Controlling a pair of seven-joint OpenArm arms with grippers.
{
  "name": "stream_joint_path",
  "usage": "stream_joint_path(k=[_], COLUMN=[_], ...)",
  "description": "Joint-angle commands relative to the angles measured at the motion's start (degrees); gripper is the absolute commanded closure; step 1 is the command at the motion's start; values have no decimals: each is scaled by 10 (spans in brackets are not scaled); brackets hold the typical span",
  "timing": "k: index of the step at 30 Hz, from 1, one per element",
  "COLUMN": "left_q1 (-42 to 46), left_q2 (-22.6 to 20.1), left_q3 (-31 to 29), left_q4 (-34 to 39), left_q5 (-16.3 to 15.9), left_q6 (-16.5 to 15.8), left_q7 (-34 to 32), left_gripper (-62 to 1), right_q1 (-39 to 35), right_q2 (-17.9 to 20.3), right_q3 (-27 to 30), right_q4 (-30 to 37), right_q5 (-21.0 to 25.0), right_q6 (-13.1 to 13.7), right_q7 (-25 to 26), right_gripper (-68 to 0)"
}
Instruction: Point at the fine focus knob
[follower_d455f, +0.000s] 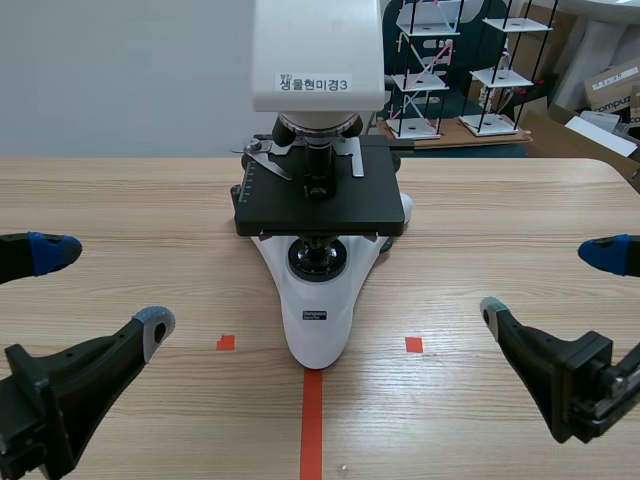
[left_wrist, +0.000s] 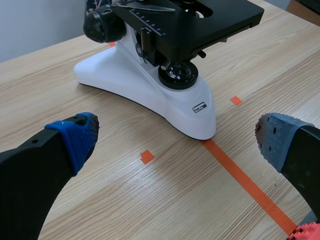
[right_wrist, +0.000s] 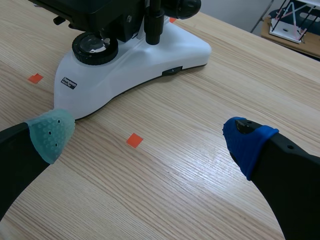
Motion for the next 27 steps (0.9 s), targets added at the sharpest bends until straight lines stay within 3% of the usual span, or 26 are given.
stream_joint_path(k=[1, 27], left_q1=[0, 0], left_q2=[1, 1], left_q3=[1, 1], left_q4=[13, 13], left_q5=[-4, -4], left_q6=[0, 0], left_q7=[-12, -12], left_gripper=[-623, -623], right_q1=[0, 0], right_q2=[5, 7], right_q3=[4, 8], right_q4=[11, 11], right_q5=[8, 5], right_q6=[-2, -2], right_q7=[8, 31], right_gripper=[-679, -679])
